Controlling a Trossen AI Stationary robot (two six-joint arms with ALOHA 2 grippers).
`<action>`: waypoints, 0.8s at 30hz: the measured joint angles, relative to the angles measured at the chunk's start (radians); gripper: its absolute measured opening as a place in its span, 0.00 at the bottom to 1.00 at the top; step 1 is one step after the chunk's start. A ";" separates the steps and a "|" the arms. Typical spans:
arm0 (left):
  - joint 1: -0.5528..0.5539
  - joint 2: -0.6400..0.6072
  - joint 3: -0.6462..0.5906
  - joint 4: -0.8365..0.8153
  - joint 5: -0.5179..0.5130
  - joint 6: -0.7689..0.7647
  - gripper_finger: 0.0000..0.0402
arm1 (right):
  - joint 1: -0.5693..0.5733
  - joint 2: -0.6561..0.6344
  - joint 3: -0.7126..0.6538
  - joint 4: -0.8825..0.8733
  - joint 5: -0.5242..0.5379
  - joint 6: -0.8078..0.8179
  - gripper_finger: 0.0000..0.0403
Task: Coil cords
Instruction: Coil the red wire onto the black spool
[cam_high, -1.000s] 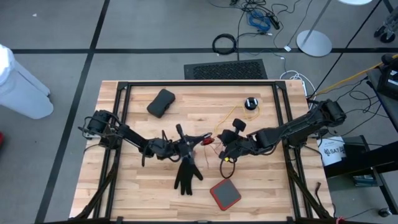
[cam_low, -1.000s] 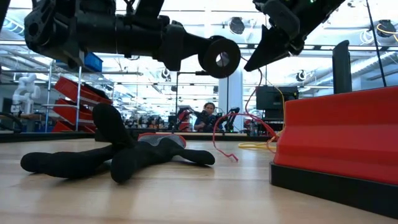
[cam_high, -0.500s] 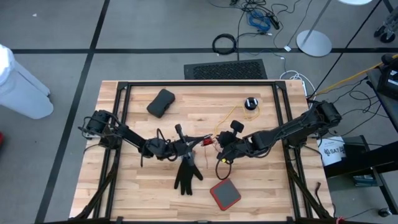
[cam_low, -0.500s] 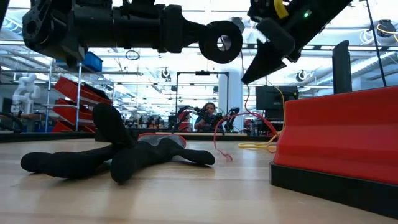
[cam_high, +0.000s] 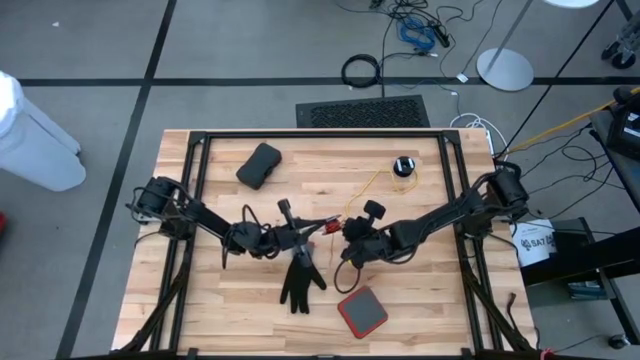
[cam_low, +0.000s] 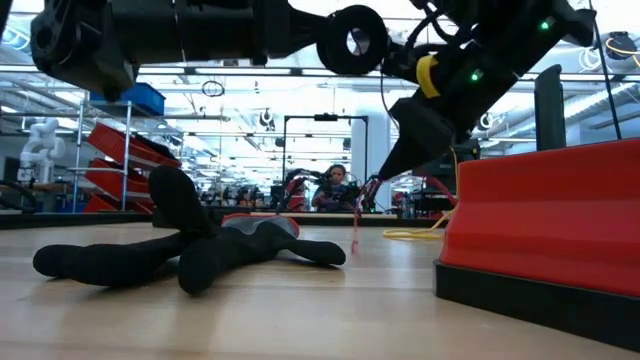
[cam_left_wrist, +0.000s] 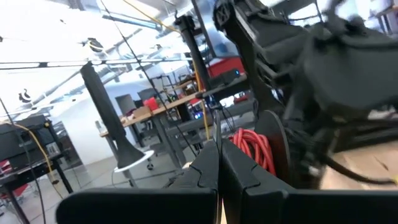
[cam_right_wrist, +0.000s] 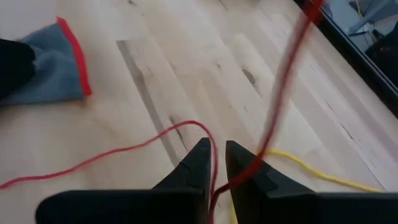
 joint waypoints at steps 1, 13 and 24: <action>-0.001 -0.003 0.000 0.005 0.000 0.000 0.00 | 0.006 0.002 0.000 0.004 0.007 0.002 0.10; 0.000 -0.019 -0.002 0.026 -0.005 0.000 0.00 | 0.099 -0.020 0.000 -0.097 0.060 0.072 0.10; 0.000 -0.019 -0.003 0.053 -0.003 0.000 0.00 | 0.219 -0.020 0.000 -0.364 0.060 0.340 0.10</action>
